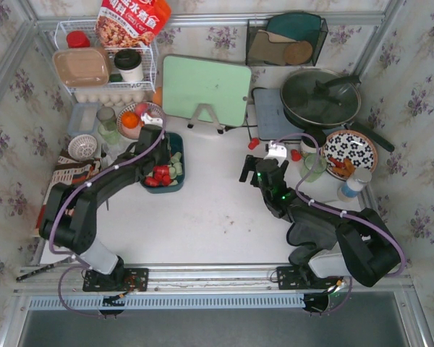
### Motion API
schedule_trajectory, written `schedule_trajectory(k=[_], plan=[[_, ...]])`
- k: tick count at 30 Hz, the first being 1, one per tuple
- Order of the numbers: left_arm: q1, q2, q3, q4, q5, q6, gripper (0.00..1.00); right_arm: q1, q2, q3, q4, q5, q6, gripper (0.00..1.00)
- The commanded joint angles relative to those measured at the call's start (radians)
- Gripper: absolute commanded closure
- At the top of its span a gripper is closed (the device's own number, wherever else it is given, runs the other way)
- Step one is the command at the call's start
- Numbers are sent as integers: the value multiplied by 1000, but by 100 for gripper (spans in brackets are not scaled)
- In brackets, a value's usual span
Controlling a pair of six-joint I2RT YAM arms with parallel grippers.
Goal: Mix the coffee capsules in the storage basket
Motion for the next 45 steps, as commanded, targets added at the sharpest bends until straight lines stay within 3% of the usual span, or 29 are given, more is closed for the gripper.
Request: schedule_trajectory(k=[1,6,8,12,14,22,26,36,45], plan=[[4,110,112,-36,37,-29,96,0,-3,6,8,3,-9,0],[6,242,225,-22,57,-14,91,-1,-6,8,5,-3,-16,0],[6,289,268,-32,64,-15,84,0,-10,8,5,-6,-18,0],[6,333,313,-32,50,-20,60,0,-15,8,5,-19,-22,0],[6,341,317,-25,44,-27,54,0,-18,8,4,-25,-25,0],[8,345,296,13,56,-52,46,1,-15,8,8,-42,-30,0],[9,315,254,70,58,-56,36,0,-13,9,10,-52,-42,0],[9,88,101,167,80,-63,32,0,-18,-3,18,-52,-77,0],[6,-309,-19,-140,92,-51,32,1,41,18,23,7,-149,0]])
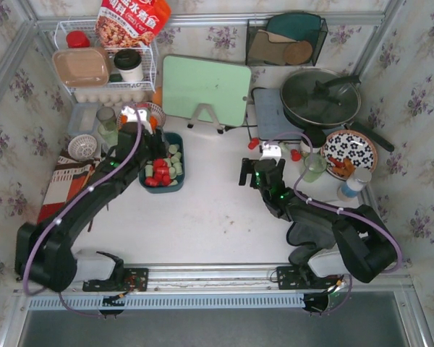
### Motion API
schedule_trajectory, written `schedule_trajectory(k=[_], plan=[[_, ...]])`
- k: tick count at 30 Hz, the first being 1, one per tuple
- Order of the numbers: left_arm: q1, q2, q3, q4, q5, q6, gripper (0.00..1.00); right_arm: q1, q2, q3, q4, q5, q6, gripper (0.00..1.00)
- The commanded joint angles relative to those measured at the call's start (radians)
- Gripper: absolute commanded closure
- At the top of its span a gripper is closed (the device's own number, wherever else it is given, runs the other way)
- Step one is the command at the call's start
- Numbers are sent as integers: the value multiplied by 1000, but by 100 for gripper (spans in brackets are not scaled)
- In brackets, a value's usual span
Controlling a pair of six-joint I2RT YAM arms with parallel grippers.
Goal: Mix the coffee capsules in the storage basket
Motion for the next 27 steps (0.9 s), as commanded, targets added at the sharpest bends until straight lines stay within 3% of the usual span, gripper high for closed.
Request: schedule_trajectory(k=[1,8,14,20,27], plan=[[-2,-169,-51,-192,1,17,32,0,41,30,20,71,-47,0],[-2,-363,-151,-398,25,48,32,-29,128,110,26,105,-15,12],[-3,-418,-314,-238,122,17,31,-117,251,256,-6,16,168,20],[-3,-426,-393,-157,100,10,31,-122,400,417,-61,75,266,26],[-3,-419,-383,-178,175,-16,31,-157,567,612,-175,151,210,26]])
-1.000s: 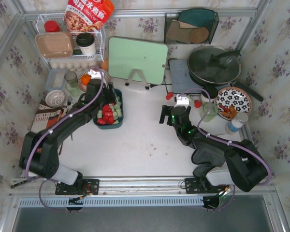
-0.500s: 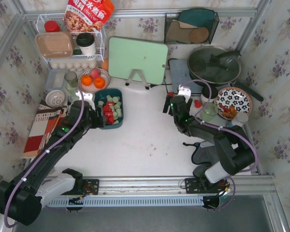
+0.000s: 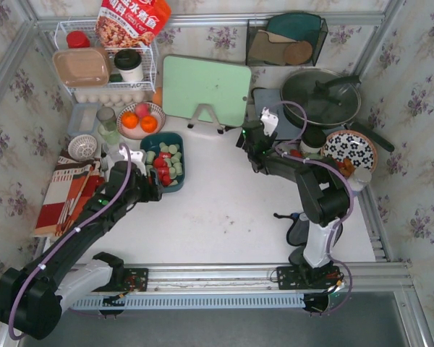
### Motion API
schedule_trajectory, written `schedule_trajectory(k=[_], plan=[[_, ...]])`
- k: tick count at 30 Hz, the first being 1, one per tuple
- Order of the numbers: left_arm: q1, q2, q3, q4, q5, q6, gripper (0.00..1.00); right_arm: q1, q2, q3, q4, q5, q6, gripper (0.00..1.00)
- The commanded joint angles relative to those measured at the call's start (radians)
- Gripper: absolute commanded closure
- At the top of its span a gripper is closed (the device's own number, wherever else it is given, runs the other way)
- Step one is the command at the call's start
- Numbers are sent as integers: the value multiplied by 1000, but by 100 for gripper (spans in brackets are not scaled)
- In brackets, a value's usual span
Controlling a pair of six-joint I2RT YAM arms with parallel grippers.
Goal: Mix the coffee capsules in the storage basket
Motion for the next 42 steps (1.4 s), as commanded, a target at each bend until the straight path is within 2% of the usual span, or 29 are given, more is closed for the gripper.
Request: schedule_trajectory(k=[1,4,7,10,21,27,36,42], plan=[[0,0,15,29,58,-23,31,-31,66,84,-75,69,6,27],[0,-7,13,29,73,-32,31,-58,109,126,-101,40,29,29],[0,-17,13,25,85,-36,31,-72,143,162,-119,9,33,39],[0,-30,14,19,86,-38,31,-75,170,184,-123,-25,32,44],[0,-51,11,14,86,-40,31,-75,245,234,-128,-41,37,46],[0,-49,10,14,86,-40,31,-75,268,253,-126,-21,21,56],[0,-47,11,13,86,-41,31,-74,229,223,-111,-42,-18,79],[0,-59,-12,57,102,-34,31,-73,86,87,-28,-135,-62,83]])
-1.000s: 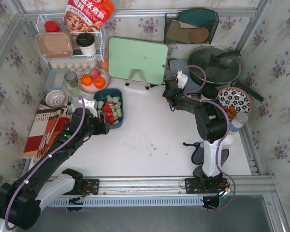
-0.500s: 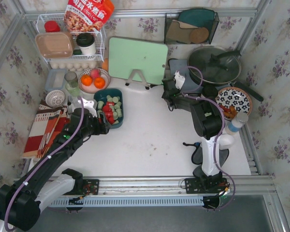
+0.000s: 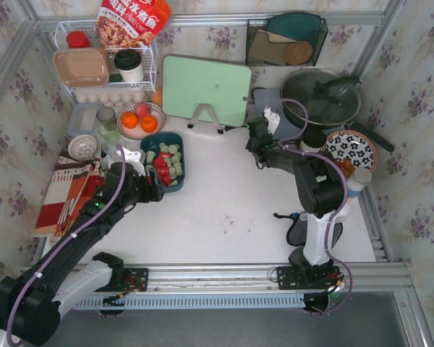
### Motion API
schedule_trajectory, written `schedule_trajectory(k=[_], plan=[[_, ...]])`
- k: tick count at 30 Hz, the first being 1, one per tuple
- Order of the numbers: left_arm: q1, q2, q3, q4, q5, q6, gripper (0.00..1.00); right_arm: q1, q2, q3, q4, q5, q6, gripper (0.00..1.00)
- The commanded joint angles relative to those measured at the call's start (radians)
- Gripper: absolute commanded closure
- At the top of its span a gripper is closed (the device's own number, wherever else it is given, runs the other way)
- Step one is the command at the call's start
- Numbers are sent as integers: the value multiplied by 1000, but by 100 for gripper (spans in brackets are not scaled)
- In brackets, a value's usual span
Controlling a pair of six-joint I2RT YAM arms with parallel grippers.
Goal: Mix the coffee capsules in the storage basket
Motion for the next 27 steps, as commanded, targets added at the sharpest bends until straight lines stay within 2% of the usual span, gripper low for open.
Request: schedule_trajectory(k=[1,7,14,16,21,25,27], plan=[[0,-15,-25,71,30,8,31,5,-108,-90,99,-66,-35,83],[-1,-16,-96,255,151,77,31,12,-318,-310,202,-188,-71,84],[-28,16,-246,674,288,222,29,54,-555,-564,362,-372,-133,86],[-63,41,-244,745,289,278,29,72,-602,-614,393,-405,-148,86],[-217,166,-161,800,244,547,28,109,-695,-753,537,-509,-123,86],[-277,329,-101,906,271,721,28,117,-727,-822,657,-586,-65,86],[-290,403,-64,952,288,791,28,118,-741,-828,659,-612,-46,86]])
